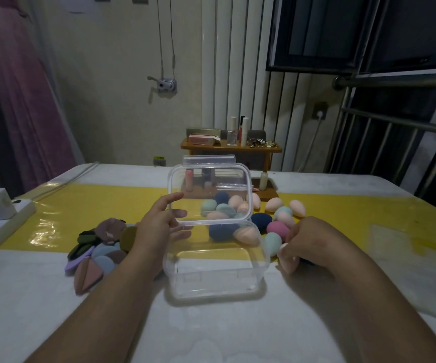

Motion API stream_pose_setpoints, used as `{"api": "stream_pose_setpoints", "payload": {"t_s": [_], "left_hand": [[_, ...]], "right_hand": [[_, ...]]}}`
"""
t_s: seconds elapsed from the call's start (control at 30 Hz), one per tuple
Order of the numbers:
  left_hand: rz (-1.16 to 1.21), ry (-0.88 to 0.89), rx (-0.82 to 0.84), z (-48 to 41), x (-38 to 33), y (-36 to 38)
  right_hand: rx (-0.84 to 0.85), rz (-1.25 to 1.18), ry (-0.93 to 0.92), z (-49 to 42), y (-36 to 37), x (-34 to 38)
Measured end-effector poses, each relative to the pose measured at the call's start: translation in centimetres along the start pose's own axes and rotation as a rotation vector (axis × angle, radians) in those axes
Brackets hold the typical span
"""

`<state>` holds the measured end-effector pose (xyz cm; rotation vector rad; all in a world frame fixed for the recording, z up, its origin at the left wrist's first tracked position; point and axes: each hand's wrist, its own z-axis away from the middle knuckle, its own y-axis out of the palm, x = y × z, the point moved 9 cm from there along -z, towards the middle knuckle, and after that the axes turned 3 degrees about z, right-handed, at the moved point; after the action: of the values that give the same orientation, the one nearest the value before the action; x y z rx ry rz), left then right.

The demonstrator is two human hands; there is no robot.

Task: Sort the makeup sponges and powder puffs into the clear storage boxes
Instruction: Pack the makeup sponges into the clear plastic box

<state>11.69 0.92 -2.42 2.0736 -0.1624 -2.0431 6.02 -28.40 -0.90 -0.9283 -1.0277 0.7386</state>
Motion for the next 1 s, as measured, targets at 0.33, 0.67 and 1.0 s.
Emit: {"api": "stream_pose_setpoints", "payload": {"t_s": [0.33,0.67,1.0], "left_hand": [[0.002,-0.004,0.005,-0.3,0.2,-0.1],[0.013,0.004,0.011,-0.5,0.2,-0.1],[0.038,0.016,0.029,-0.8,0.5,-0.1]], "right_hand": [[-0.071,0.008,-0.097,0.4,-0.2,1.3],[-0.45,-0.413,-0.278,1.4,-3.2,2.5],[-0.363,-0.459,-0.522,2.8,-1.8,8.8]]}}
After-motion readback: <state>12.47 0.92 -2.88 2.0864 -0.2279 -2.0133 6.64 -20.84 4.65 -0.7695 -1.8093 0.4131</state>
